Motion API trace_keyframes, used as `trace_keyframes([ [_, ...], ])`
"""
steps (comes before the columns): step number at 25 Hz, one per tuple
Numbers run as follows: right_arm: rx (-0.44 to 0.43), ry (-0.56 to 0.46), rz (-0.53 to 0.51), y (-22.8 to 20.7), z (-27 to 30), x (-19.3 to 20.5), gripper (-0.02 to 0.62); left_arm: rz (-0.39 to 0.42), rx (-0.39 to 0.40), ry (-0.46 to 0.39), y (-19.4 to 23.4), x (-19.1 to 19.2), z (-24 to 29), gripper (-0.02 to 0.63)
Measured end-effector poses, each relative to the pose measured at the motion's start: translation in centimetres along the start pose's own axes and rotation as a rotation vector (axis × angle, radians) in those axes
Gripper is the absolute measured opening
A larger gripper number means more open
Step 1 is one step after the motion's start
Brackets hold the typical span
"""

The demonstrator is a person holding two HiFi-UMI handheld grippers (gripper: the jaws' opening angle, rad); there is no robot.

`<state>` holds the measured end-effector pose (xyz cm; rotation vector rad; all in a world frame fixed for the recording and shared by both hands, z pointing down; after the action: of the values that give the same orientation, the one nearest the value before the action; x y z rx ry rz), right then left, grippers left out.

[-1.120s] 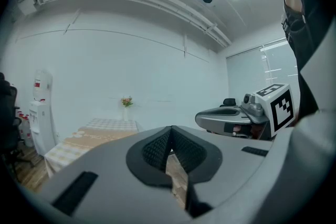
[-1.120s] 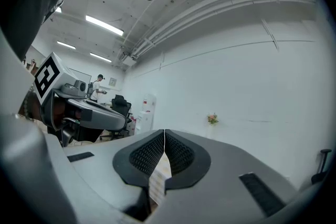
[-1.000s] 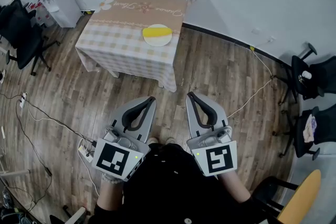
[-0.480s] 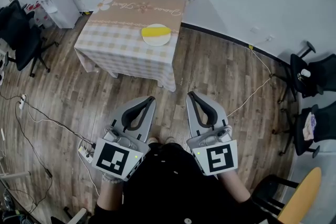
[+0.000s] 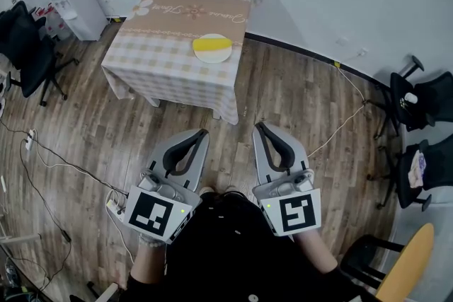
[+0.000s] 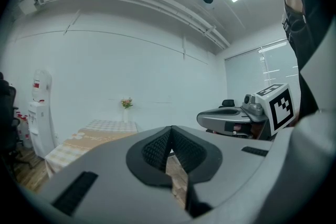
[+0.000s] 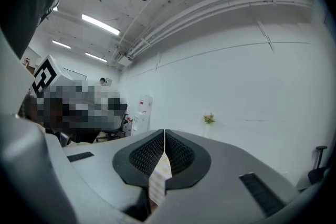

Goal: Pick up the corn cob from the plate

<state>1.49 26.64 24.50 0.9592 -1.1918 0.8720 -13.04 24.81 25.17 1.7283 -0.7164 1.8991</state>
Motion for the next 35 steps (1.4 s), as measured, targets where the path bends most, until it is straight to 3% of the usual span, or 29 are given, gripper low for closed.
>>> trace_keyframes([
  [9,0.017,0.005,0.002,1.9,0.5,-0.1,0.043,0.001,0.011,0.005,1.2,0.3,-1.6,0.012],
  [14,0.038,-0.001,0.007,3.3,0.6,0.0,0.043,-0.037,0.026,0.039,1.7,0.7,-2.8,0.012],
  [23,0.074,-0.007,0.005,5.7,0.6,-0.4,0.043,-0.037,0.043,0.023,3.1,1.3,-4.8,0.012],
  [27,0.094,-0.004,0.005,6.0,0.3,-0.4,0.043,-0.005,0.046,-0.014,3.6,1.5,-5.2,0.012],
  [35,0.096,0.015,0.002,5.7,0.6,0.2,0.043,-0.02,0.043,-0.008,3.9,2.0,-4.9,0.012],
])
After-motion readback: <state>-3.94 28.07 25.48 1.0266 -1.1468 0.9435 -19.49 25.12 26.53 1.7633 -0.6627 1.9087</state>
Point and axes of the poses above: the fingertips, and each gripper's own axes: z forward along the fingers, y to its left, x out of its underside, the point moved 5 cm from there along -z, backward along the fingers, and after that the axes turned 4 degrees about z, right-handed, at the moved point
